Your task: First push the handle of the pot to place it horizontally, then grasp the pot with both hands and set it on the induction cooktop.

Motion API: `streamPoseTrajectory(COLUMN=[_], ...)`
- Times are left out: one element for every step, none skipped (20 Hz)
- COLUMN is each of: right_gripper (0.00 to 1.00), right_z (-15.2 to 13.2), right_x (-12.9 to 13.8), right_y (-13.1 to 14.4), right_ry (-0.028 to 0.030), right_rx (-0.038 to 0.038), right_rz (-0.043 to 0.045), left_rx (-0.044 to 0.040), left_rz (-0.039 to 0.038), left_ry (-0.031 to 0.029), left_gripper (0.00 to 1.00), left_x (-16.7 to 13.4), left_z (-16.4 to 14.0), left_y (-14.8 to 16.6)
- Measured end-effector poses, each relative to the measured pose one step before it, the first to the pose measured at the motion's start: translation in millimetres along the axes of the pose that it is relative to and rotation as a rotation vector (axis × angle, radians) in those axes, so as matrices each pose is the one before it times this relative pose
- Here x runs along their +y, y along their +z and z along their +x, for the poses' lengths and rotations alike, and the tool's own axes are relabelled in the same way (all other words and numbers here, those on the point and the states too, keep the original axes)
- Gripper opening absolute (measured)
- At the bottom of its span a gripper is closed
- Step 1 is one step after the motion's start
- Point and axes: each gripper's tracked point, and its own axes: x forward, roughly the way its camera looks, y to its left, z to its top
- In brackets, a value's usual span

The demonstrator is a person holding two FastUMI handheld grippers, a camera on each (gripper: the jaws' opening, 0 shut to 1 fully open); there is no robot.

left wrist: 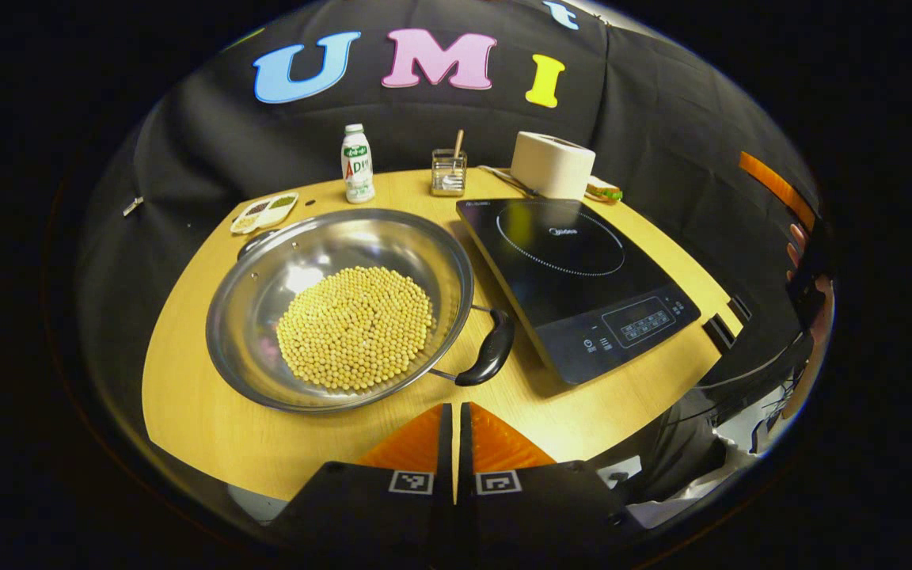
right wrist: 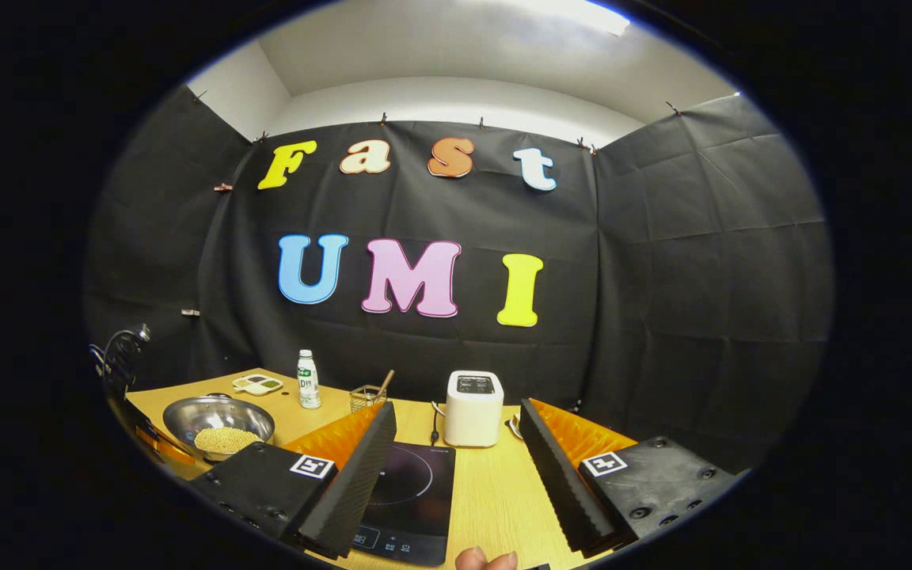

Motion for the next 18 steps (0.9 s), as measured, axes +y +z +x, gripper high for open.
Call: streamPoseTrajectory(right_gripper=[0.98,0.98,0.98,0.98,0.98,0.98,0.98,0.98,0.98,0.98,0.98,0.98,0.98,0.98,0.98,0.98,0.98,0.98], right_z=[-0.29,-0.72,-0.96,-1.27,-0.99,-1.13,-1.48,-0.67,-0.80,-0.96,1.00,-1.05,-0.79,-0.68,0.61,-0.05,-0.09,-0.01], right_x=[-1.94,-1.32,-2.12,-1.40,-0.64,-0.98,-0.32,0.57,0.73,-0.61,-1.47,-1.88,-1.38,-2.18,-1.87,-1.78,-1.63,-2.28], right_y=[-2.82,-2.31,-4.16,-4.04,-4.05,-4.32,-4.66,-4.10,-4.66,-3.57,-1.19,-0.74,-1.72,-0.06,-0.27,0.48,0.01,-0.11], right_ry=[-0.00233,-0.00207,-0.00304,-0.00069,-0.00088,-0.00180,0.00150,0.00196,0.00402,0.00052,-0.00177,-0.00253,-0.00178,-0.00240,-0.00145,-0.00088,-0.00122,-0.00303], right_rx=[0.00307,0.00378,0.00428,0.00507,0.00732,0.00702,0.00802,0.00889,0.00967,0.00681,0.00365,0.00138,-0.00095,-0.00085,-0.00011,0.00000,-0.00059,0.00013], right_rz=[-0.00326,-0.00462,-0.00426,-0.00214,0.00178,0.00489,0.00745,0.00611,0.00488,0.00049,-0.00284,-0.00481,-0.00497,-0.00389,-0.00122,0.00055,0.00183,0.00090], left_rx=[0.02076,0.01283,0.00210,0.00175,-0.00151,0.01199,0.00470,0.00132,-0.00469,-0.00450,-0.00180,-0.00146,-0.00042,-0.00090,-0.00318,-0.00340,-0.00419,-0.00564], left_rz=[0.00533,0.00793,0.00687,0.00450,0.00811,0.01216,0.00893,0.00480,0.00343,0.00312,-0.00061,-0.00106,-0.00267,-0.00395,-0.00323,-0.00182,-0.00335,-0.00395], left_ry=[0.01399,0.00807,-0.00023,-0.00319,-0.00074,0.00661,0.00920,0.00864,0.00664,0.00388,0.00488,0.00372,0.00321,0.00339,0.00345,0.00349,0.00445,0.00513], left_gripper=[0.05,0.06,0.05,0.05,0.05,0.05,0.05,0.05,0.05,0.05,0.04,0.05,0.05,0.05,0.05,0.05,0.05,0.05], left_x=[4.17,-0.05,-1.07,-2.61,-2.15,0.12,-0.61,-0.85,-1.91,-1.43,-2.14,-1.60,-1.59,-0.95,-1.85,-1.07,-1.14,-1.13], left_z=[5.07,3.46,2.52,3.18,2.32,0.70,1.50,1.57,1.38,2.17,2.47,4.63,4.28,3.84,3.77,5.43,4.36,4.50], left_y=[-0.61,0.49,3.44,3.66,3.79,-0.58,2.29,2.04,3.76,3.13,4.01,5.54,5.65,3.76,5.89,5.52,5.62,5.82])
